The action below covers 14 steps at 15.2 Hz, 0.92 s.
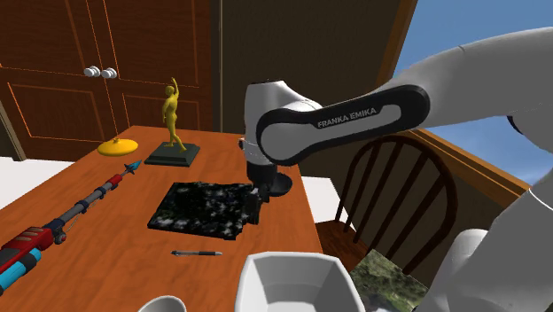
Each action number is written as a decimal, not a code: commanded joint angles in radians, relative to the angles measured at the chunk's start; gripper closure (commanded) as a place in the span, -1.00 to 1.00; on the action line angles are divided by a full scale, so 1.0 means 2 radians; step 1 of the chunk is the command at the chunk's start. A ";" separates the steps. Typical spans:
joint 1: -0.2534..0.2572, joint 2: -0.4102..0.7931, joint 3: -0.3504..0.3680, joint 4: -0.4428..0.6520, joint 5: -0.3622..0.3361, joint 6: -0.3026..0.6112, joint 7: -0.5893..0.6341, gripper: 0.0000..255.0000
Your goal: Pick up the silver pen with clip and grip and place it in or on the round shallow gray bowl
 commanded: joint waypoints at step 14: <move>0.075 0.225 0.053 0.166 -0.136 0.074 0.030 -1.00</move>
